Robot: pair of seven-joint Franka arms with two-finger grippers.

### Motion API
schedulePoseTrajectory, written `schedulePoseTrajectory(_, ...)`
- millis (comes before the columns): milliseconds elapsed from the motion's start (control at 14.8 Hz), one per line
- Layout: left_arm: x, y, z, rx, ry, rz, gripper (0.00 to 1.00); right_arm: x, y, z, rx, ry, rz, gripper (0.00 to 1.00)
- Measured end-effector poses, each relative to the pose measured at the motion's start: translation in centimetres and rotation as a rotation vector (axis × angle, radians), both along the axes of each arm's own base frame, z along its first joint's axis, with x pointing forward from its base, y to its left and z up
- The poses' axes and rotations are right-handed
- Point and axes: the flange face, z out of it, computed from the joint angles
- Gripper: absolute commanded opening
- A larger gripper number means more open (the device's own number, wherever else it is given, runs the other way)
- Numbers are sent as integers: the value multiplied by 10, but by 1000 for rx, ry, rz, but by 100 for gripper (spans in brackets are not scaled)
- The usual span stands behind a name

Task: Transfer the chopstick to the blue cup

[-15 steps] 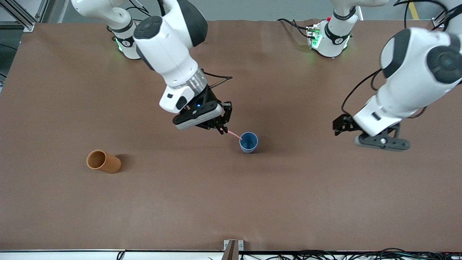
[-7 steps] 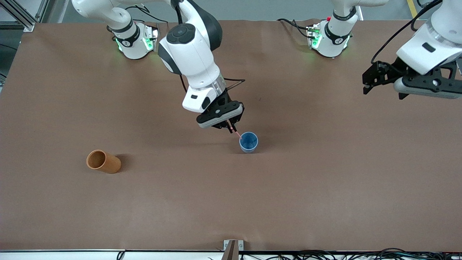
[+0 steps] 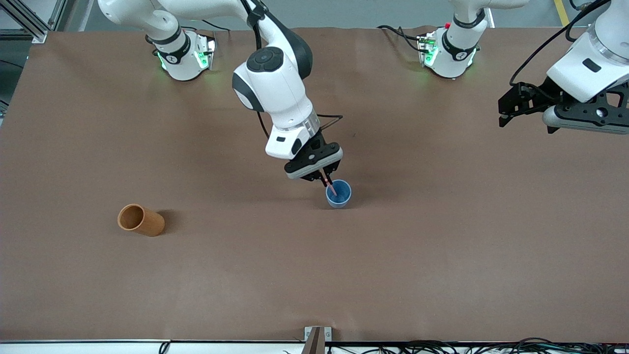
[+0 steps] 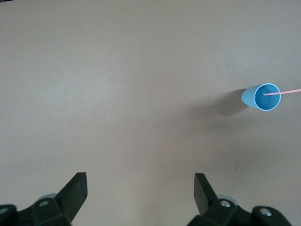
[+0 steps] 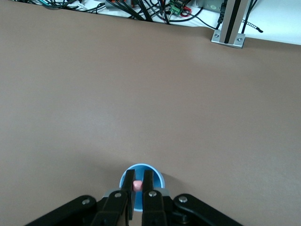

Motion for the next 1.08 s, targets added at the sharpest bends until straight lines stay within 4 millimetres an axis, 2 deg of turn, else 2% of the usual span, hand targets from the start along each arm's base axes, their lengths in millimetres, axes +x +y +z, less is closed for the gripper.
schedulePoseTrajectory(68,0,0,0,0,0,0,100,1,0,-4,-4,-3,2,53)
schedulePoseTrajectory(135,0,0,0,0,0,1,100,1,1,-7,-7,-4,3,83)
schedulePoseTrajectory(203,0,1,0,0,0,2,100,2,1,-8,-9,-5,4,98)
schedulePoseTrajectory(473,4,4,-5,-8,10,9,100,11,-7,-2,-6,-21,-12,100)
schedulePoseTrajectory(608,5,5,-7,-12,16,12,100,27,-27,15,1,-38,-48,100)
schedulePoseTrajectory(743,6,5,-8,-12,16,12,100,45,-66,47,-17,-20,-107,100)
schedulePoseTrajectory(811,6,5,-7,-12,16,12,100,53,-93,69,-30,-3,-144,100)
schedulePoseTrajectory(946,6,5,-7,-13,16,13,100,62,-157,113,-76,53,-223,100)
schedulePoseTrajectory(1081,6,6,-7,-13,16,13,100,60,-225,154,-122,124,-301,100)
